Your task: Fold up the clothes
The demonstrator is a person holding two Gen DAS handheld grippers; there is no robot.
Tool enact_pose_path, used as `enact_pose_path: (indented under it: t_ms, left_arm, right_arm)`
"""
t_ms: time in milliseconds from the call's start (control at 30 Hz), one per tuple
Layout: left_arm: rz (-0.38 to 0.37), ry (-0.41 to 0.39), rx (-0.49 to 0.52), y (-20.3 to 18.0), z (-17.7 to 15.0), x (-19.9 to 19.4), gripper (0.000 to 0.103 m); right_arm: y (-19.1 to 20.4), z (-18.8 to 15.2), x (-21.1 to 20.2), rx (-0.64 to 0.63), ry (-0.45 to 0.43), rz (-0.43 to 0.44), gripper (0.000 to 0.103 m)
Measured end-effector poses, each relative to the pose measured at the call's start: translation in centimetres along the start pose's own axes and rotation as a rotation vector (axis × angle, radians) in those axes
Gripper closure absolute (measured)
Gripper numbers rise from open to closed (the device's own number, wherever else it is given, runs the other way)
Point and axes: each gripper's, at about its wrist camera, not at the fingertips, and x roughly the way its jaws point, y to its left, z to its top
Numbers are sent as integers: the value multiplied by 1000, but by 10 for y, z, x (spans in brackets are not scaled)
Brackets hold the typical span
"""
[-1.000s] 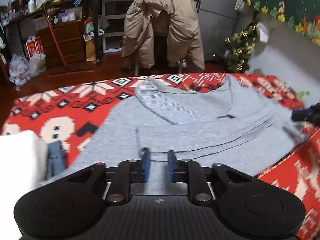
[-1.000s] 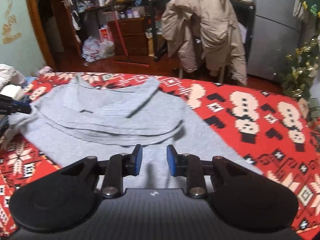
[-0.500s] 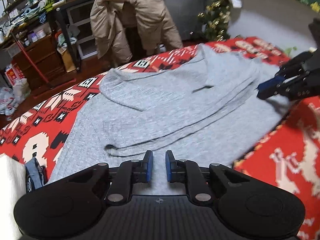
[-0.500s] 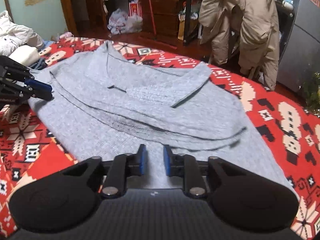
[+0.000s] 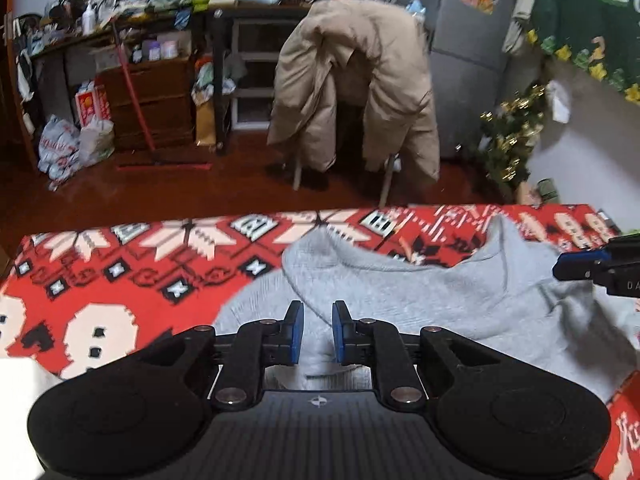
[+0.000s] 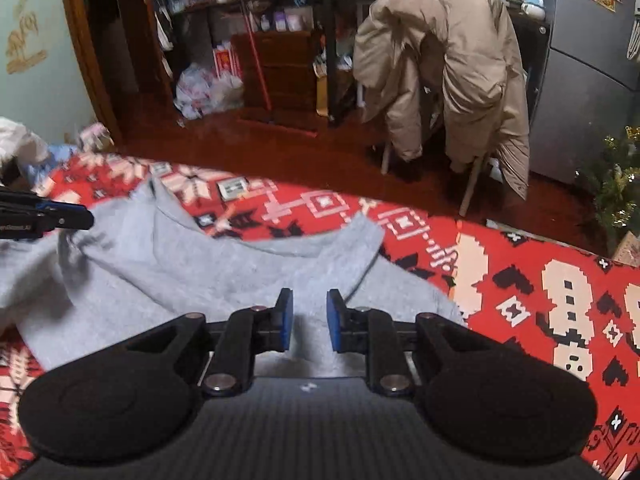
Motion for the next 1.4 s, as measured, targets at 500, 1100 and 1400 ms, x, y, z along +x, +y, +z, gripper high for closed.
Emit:
enact_pose_path:
  t_ms: [500, 1100, 1400]
  left_arm:
    - [-26, 126, 142, -15, -43, 0, 88]
    - [28, 31, 134, 18, -8, 17, 72]
    - [-62, 55, 27, 25, 6, 45, 67]
  right_arm:
    - [35, -49, -6, -127, 109, 46, 83]
    - [-37, -27, -38, 6, -16, -97, 72]
    - [-77, -45, -40, 106, 0, -130, 72]
